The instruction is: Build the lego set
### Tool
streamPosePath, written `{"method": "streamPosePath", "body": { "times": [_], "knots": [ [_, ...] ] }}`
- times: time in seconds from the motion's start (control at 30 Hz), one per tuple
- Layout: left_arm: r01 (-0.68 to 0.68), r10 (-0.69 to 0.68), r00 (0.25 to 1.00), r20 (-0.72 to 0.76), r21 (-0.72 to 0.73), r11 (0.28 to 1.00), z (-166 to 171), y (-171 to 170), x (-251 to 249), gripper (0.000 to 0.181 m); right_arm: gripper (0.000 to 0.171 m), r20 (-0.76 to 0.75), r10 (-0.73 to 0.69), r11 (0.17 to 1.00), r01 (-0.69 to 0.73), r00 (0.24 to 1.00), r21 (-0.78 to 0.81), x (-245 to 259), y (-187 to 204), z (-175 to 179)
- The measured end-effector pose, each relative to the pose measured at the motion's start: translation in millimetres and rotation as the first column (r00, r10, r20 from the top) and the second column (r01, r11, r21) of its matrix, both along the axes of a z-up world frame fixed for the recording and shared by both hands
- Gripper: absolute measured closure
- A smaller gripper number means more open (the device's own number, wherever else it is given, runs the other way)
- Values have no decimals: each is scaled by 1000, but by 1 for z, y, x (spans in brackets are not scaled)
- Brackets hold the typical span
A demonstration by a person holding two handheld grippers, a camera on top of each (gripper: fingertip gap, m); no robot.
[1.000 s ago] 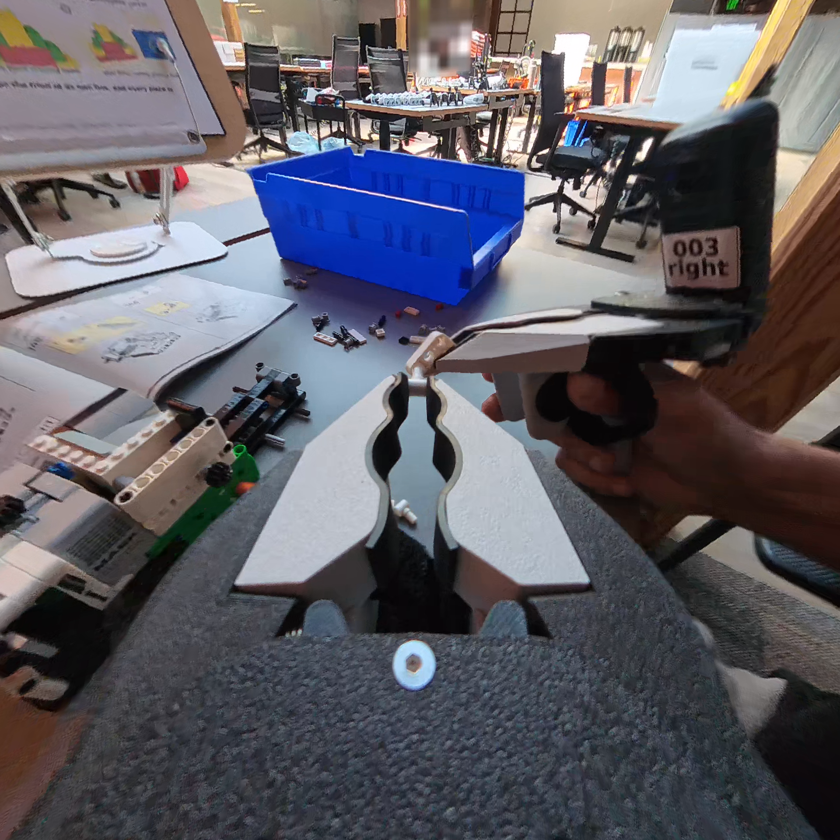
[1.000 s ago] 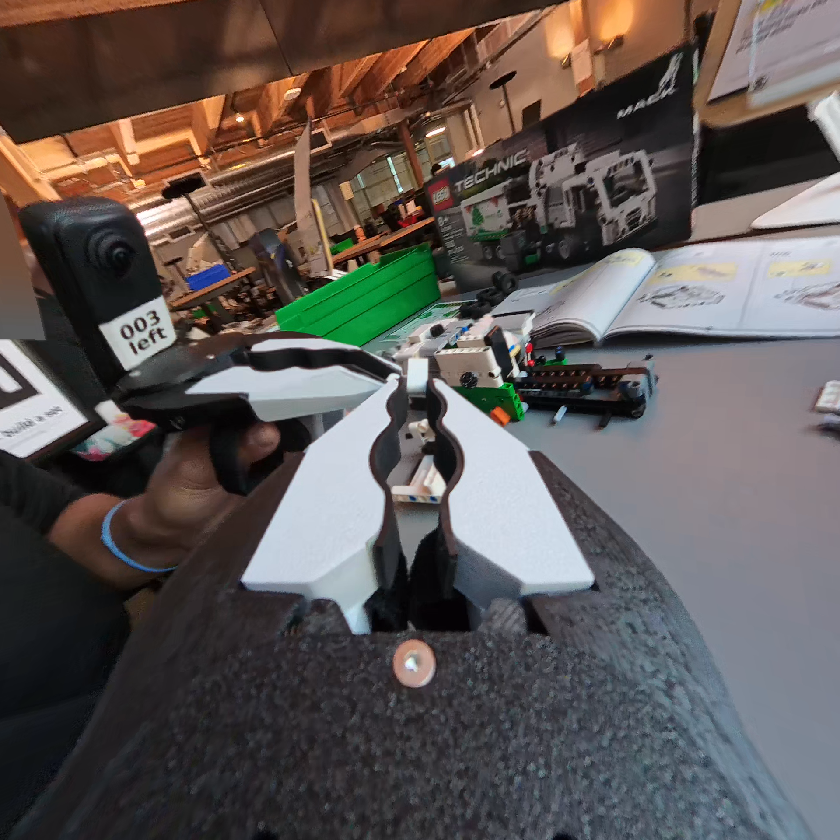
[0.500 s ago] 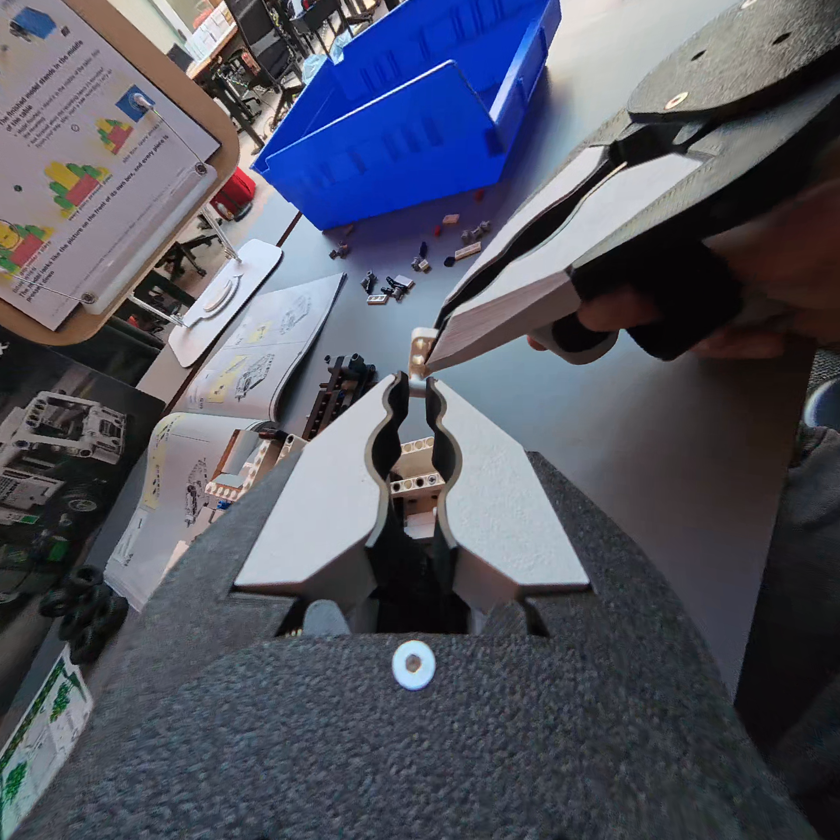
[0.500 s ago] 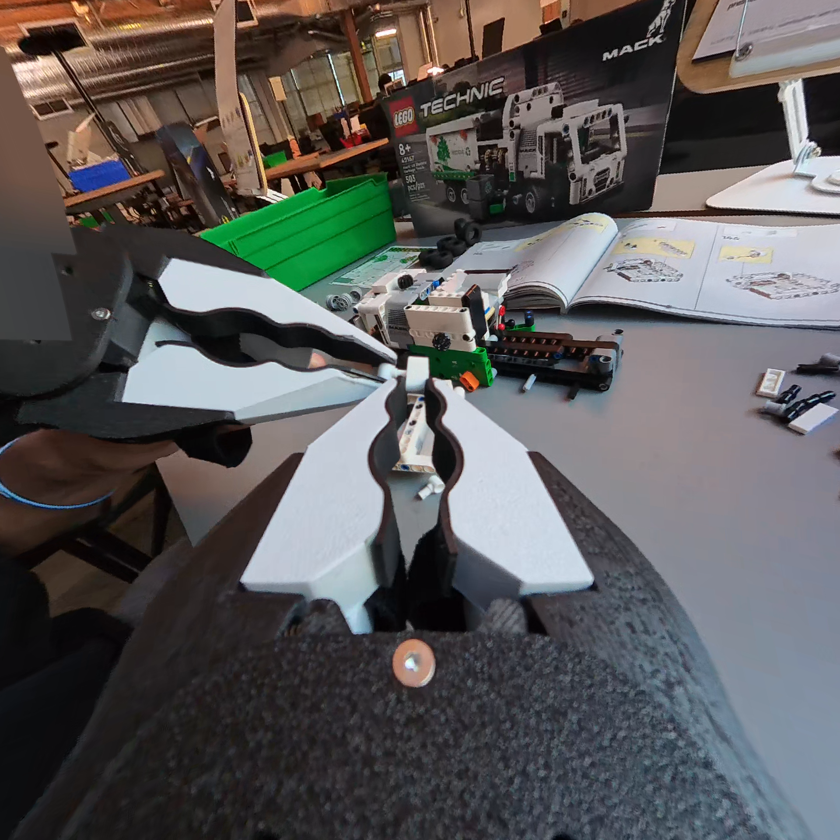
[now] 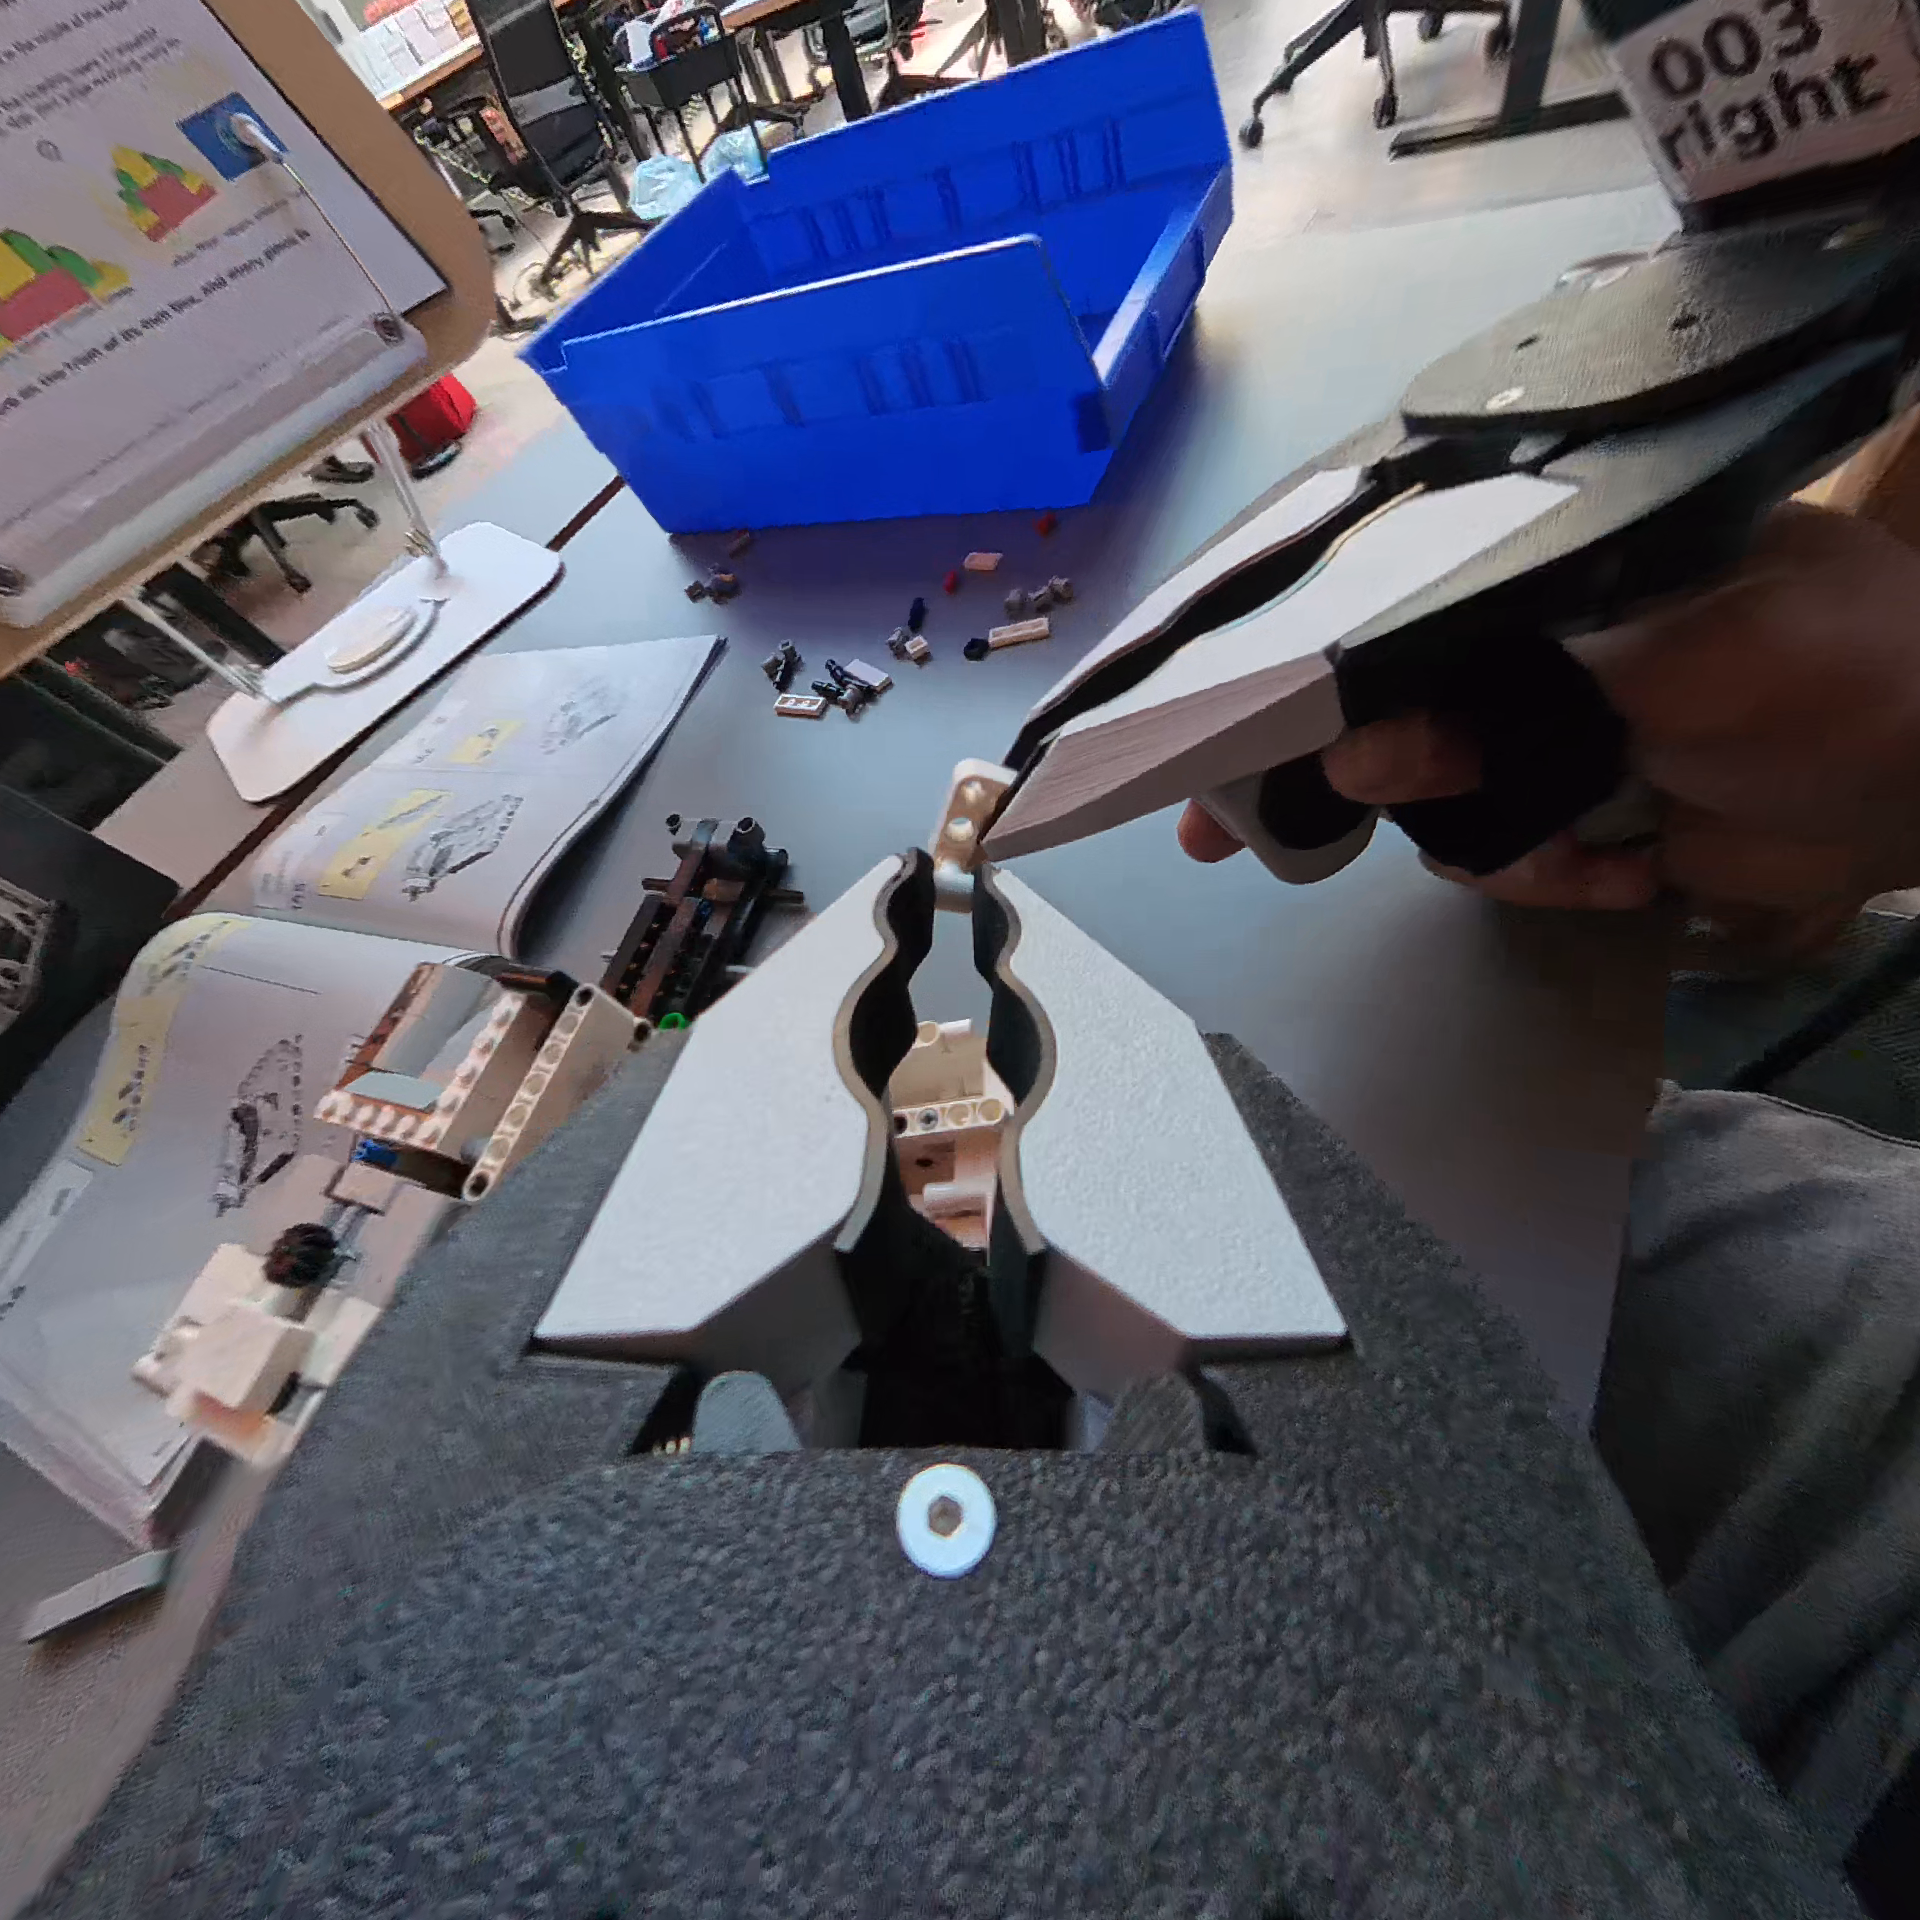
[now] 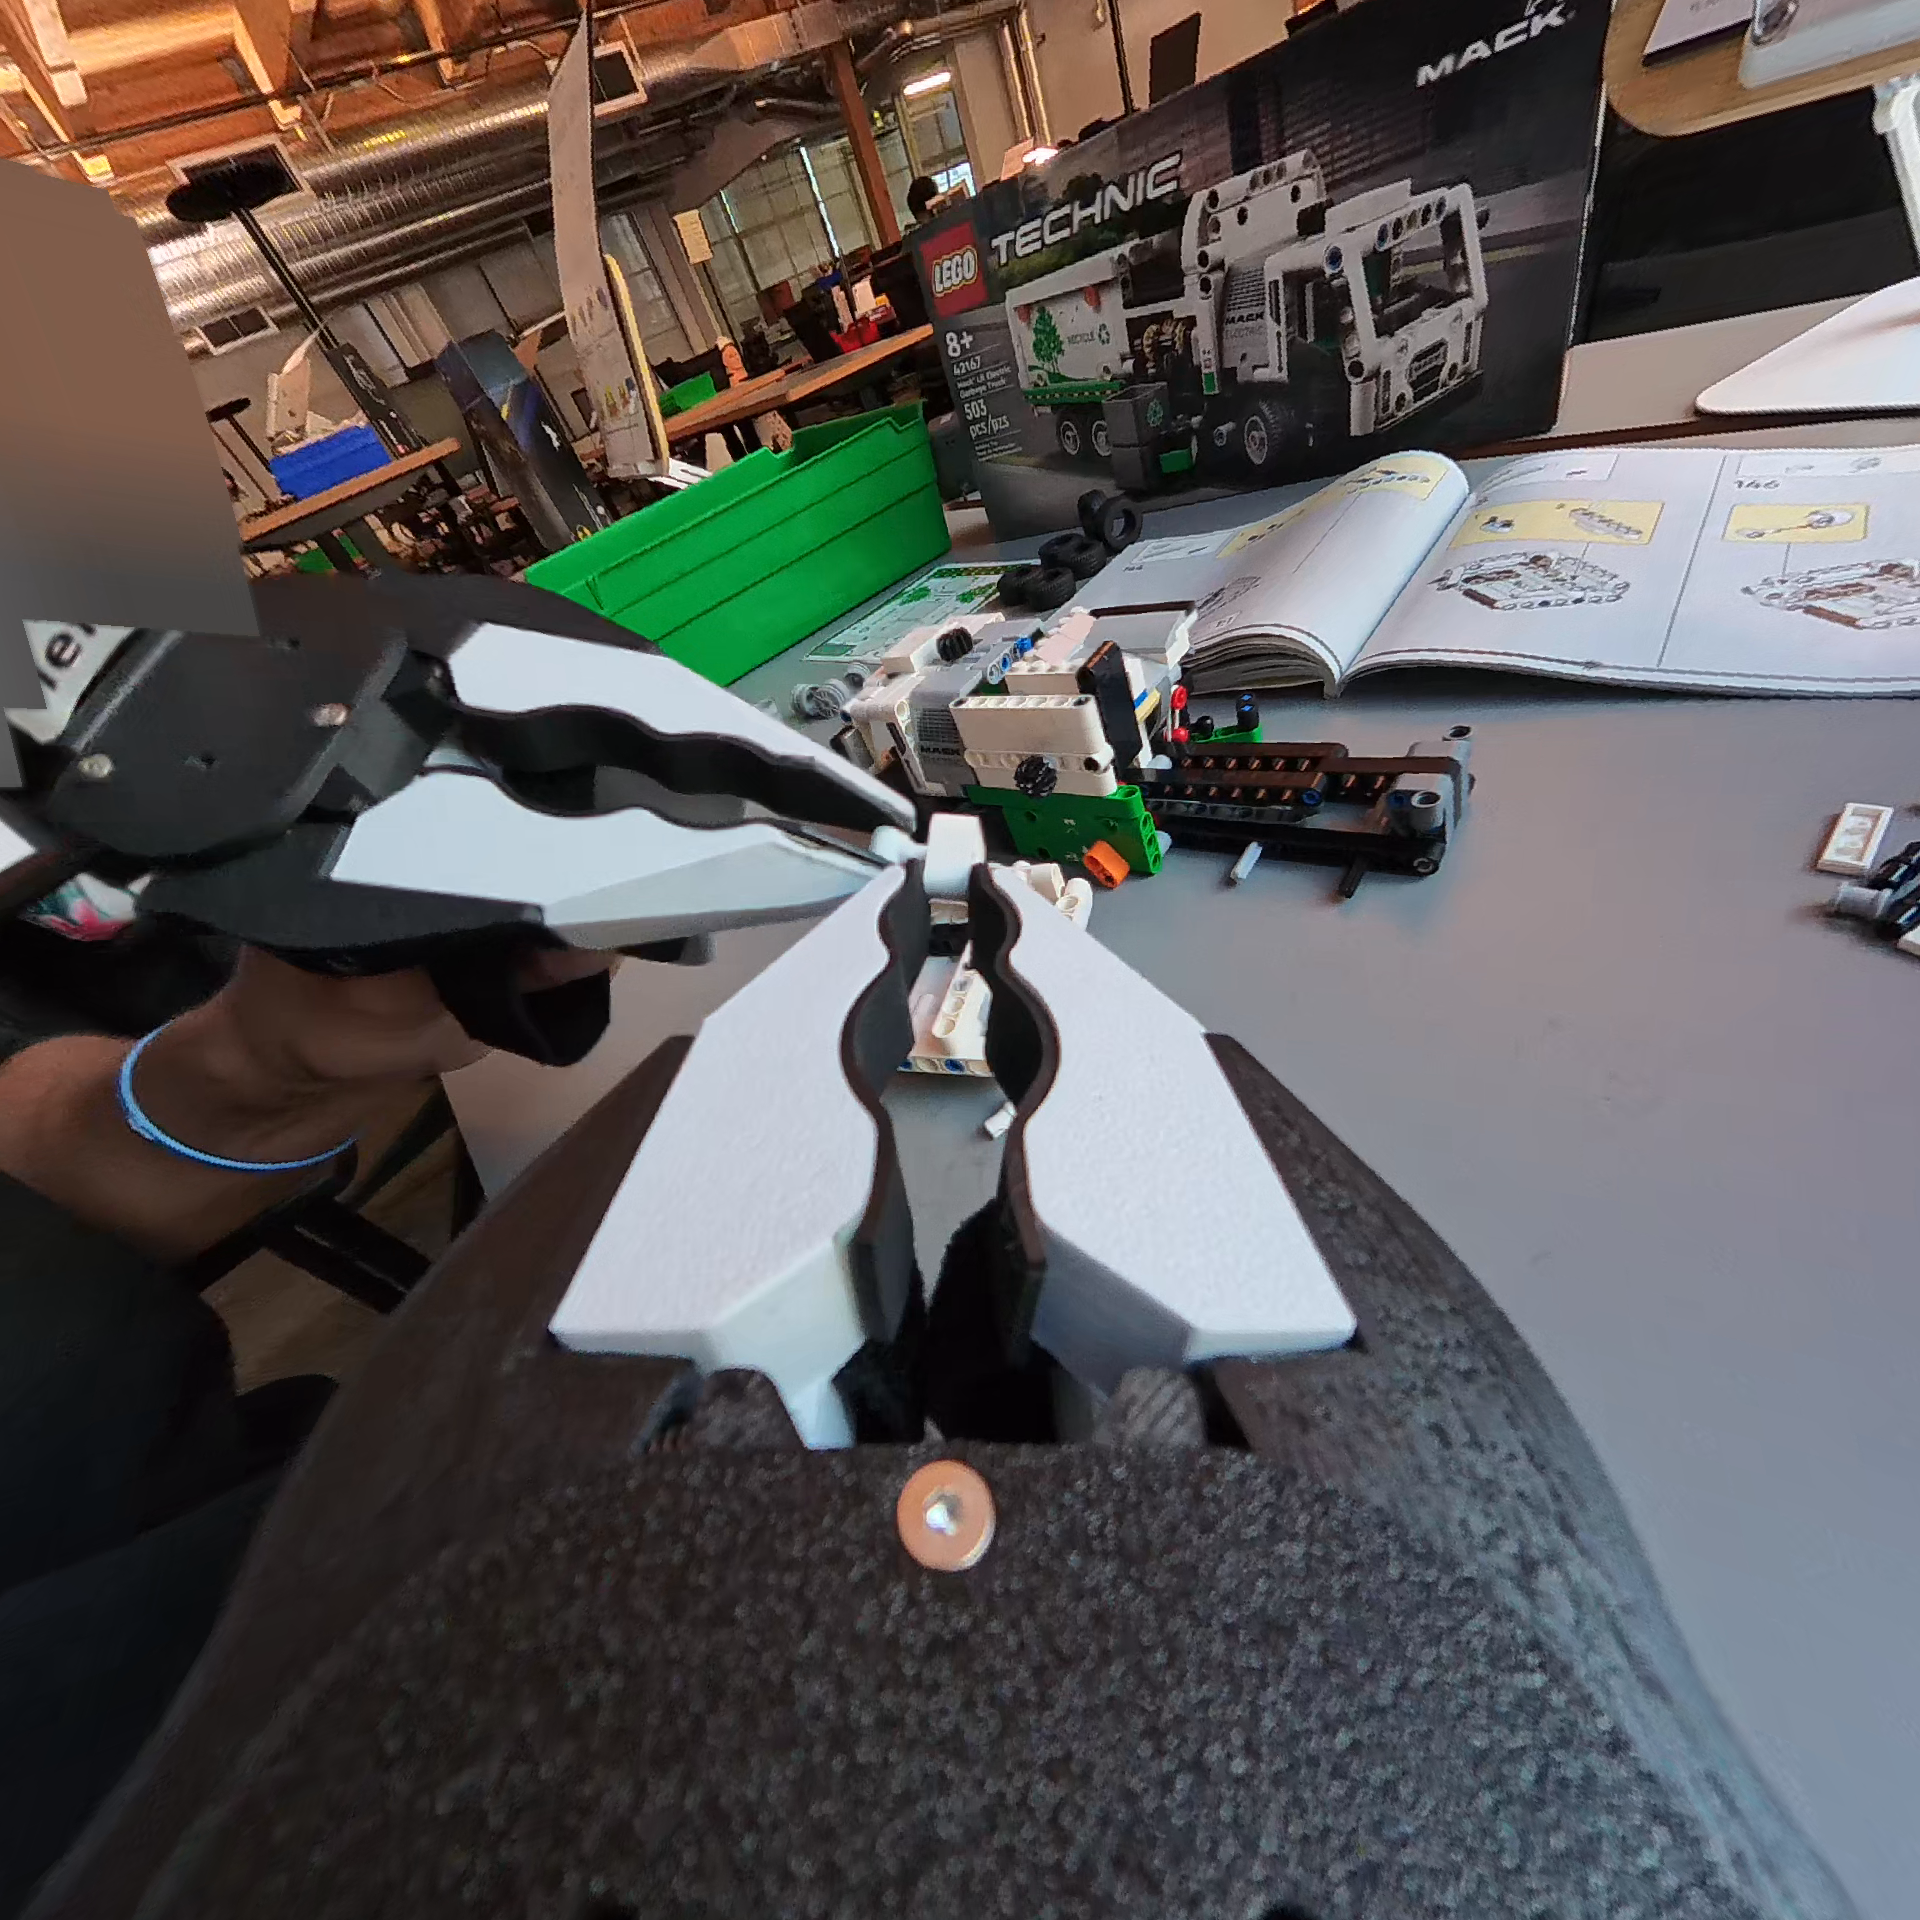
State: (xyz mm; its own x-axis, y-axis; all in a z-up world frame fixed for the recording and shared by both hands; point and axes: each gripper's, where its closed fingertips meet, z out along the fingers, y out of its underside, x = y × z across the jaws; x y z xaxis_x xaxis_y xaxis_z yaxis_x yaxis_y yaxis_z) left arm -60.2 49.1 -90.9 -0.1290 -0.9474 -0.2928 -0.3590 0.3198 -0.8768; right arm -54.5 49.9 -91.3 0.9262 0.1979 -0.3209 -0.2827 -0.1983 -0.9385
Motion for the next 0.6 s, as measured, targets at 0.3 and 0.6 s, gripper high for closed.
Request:
{"method": "streamPosePath", "body": {
  "times": [0.3, 0.6],
  "knots": [
    [82, -88, 995, 40, 140, 987, 1, -3, -2, 175, 164, -77, 84, 996, -86, 994, -24, -6, 0, -3],
    [146, -161, 978, 135, 115, 983, 5, -1, -16, 174, 164, -234, 189, 976, -208, 954, -60, -15, -3, -6]
  ]
}}
